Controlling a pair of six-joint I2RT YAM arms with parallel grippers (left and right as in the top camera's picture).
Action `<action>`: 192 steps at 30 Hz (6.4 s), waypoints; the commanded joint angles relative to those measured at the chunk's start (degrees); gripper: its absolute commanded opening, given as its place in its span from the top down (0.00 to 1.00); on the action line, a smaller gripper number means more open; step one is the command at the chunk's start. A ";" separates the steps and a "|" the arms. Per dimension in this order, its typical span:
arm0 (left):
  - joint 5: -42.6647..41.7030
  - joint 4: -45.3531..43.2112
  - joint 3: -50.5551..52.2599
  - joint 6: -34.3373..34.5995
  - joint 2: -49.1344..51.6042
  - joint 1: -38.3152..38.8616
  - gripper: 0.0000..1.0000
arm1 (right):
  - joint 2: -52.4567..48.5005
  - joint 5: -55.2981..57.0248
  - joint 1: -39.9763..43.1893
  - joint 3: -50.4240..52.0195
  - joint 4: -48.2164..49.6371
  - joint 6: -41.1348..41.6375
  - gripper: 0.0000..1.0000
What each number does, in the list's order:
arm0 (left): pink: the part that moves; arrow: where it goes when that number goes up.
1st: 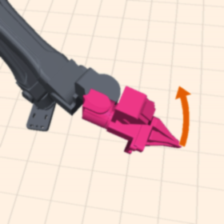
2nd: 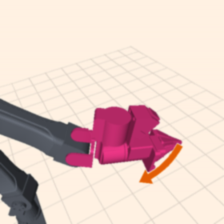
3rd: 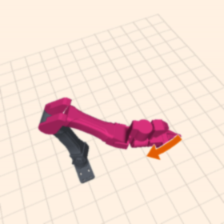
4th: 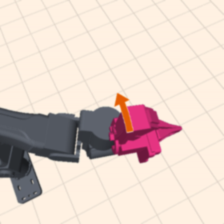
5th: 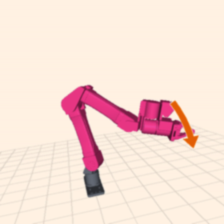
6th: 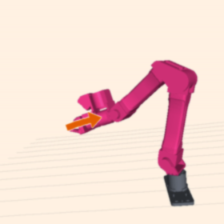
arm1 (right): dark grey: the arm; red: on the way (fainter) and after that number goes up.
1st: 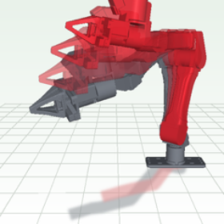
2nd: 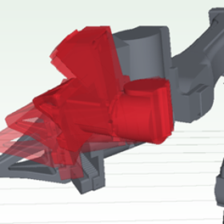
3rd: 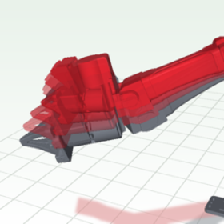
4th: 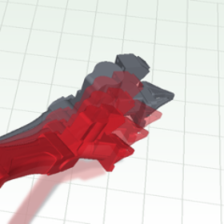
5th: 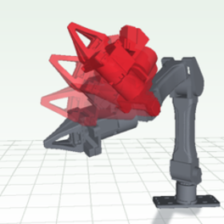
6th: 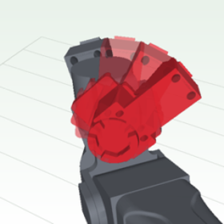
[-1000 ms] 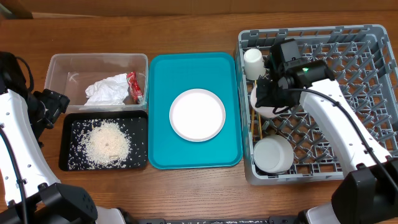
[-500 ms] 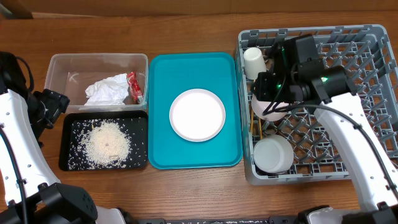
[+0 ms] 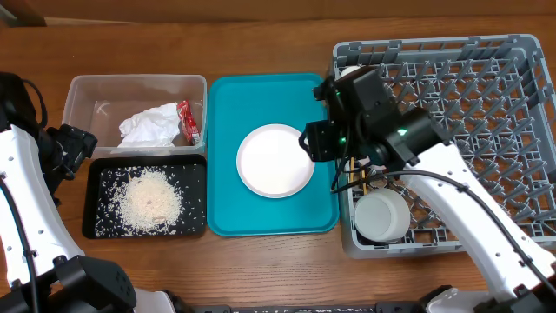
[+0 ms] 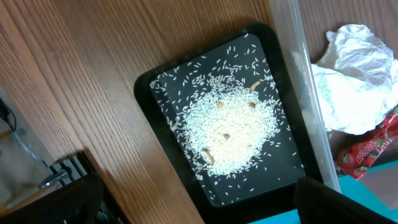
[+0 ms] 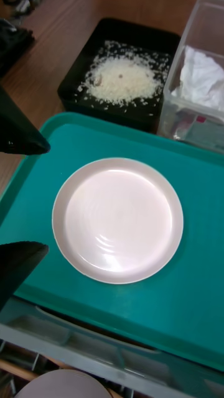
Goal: Sort waste into correct bins and load items into the dishwasher
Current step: 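Move the right gripper left to the white plate on the teal tray, then lower the right gripper and grasp the rim of the white plate, then lift the white plate by its rim with the right gripper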
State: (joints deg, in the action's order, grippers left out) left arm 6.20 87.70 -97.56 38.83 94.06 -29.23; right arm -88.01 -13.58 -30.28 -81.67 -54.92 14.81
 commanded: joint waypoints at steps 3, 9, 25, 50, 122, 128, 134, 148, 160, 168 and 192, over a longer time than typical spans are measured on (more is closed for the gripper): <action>0.17 0.07 -1.29 0.59 -0.68 0.39 0.00 | -3.52 6.86 -2.95 2.84 3.08 0.42 0.53; 0.17 0.07 -1.29 0.59 -0.68 0.39 0.00 | -8.31 8.24 -7.41 5.68 9.92 0.44 0.66; 0.17 0.07 -1.29 0.59 -0.68 0.39 0.00 | -25.38 6.25 -16.70 5.88 21.35 9.03 0.91; 0.17 0.07 -1.29 0.59 -0.68 0.39 0.00 | -27.74 -1.36 -21.79 5.88 26.21 9.46 0.83; 0.17 0.07 -1.29 0.59 -0.68 0.39 0.00 | -26.40 1.90 -18.08 5.35 25.75 10.08 0.86; 0.17 0.04 -1.29 0.59 -0.68 0.39 0.00 | -19.19 2.14 -13.20 0.20 20.44 2.84 0.85; 0.17 0.04 -1.29 0.59 -0.68 0.39 0.00 | -16.39 10.95 -9.42 0.20 15.93 2.71 0.78; 0.17 0.04 -1.29 0.59 -0.68 0.39 0.00 | -23.98 25.75 -8.52 1.57 11.69 2.73 0.59; 0.17 0.04 -1.29 0.59 -0.68 0.39 0.00 | -29.14 25.38 -8.52 1.84 10.64 2.78 0.56; 0.17 0.04 -1.29 0.59 -0.68 0.39 0.00 | -29.14 18.18 -8.59 1.84 10.60 2.78 0.56; 0.17 0.04 -1.29 0.59 -0.68 0.39 0.00 | -29.14 17.29 -8.59 1.84 9.31 2.78 0.51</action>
State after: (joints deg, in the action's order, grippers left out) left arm 6.20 87.68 -97.56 38.83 94.06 -29.23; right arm -116.81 3.73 -38.89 -80.07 -45.71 17.15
